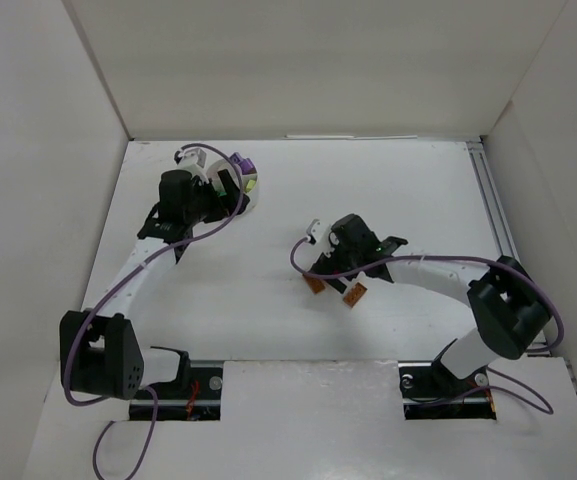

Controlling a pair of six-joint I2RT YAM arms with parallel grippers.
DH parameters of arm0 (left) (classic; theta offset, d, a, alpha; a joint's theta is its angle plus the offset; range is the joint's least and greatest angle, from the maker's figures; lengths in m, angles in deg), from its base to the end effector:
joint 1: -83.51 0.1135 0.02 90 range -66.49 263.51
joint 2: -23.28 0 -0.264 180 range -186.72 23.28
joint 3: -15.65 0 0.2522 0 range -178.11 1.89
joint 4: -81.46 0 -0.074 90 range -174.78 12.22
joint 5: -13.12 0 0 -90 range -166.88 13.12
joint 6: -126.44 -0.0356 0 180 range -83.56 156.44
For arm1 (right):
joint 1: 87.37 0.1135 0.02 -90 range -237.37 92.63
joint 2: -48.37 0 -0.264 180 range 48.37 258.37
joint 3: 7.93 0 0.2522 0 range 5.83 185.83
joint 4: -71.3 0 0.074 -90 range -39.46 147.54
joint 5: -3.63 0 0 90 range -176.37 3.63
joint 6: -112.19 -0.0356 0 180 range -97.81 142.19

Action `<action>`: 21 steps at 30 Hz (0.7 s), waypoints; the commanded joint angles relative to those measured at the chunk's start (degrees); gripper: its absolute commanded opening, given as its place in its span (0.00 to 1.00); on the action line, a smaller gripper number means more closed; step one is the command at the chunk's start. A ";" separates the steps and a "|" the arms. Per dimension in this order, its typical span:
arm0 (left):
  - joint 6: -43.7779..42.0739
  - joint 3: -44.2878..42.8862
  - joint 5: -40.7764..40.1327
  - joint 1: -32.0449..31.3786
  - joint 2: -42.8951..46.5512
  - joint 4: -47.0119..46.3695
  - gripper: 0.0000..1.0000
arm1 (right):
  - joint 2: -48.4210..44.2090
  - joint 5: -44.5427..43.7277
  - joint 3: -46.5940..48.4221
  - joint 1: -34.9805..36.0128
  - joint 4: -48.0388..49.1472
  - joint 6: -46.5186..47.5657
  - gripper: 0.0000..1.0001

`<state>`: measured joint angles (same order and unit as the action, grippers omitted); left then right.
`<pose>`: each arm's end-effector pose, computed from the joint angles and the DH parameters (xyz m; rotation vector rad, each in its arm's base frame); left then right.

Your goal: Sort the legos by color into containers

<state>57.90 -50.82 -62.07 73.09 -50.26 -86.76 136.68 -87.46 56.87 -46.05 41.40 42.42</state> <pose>0.2915 -0.0629 0.3006 -0.0071 1.9371 -0.6199 0.2324 0.2034 0.1888 -1.2762 2.1583 0.1283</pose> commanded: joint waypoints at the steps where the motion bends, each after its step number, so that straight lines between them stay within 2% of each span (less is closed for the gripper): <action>1: 1.49 0.94 1.54 -0.22 3.57 -4.09 1.00 | -0.77 0.73 2.57 0.43 -0.12 0.16 0.95; 9: 1.49 0.94 0.48 -0.22 4.10 -2.94 1.00 | 2.73 1.25 2.04 1.04 -0.12 -0.45 0.94; 15: 0.87 0.94 0.48 -0.22 4.10 -2.42 1.00 | 5.73 3.63 3.97 1.04 1.55 -0.45 0.87; 16: 0.87 0.42 -0.04 -0.22 4.10 -1.89 1.00 | 6.69 3.63 4.49 1.04 1.55 -0.45 0.84; 19: 0.87 0.41 -0.04 -0.22 4.10 -1.27 1.00 | 7.84 4.16 4.50 1.04 2.16 -0.45 0.65; 20: 0.87 0.41 -0.04 -0.22 4.10 -1.27 1.00 | 7.84 4.68 5.02 1.04 2.17 -0.45 0.48; 21: 0.87 0.41 -0.04 -0.22 4.10 -1.27 1.00 | 7.84 4.69 5.03 1.04 2.17 -0.45 0.41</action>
<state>59.03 -50.01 -62.09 73.07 -47.90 -87.04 143.96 -84.35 59.80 -45.61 42.01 42.09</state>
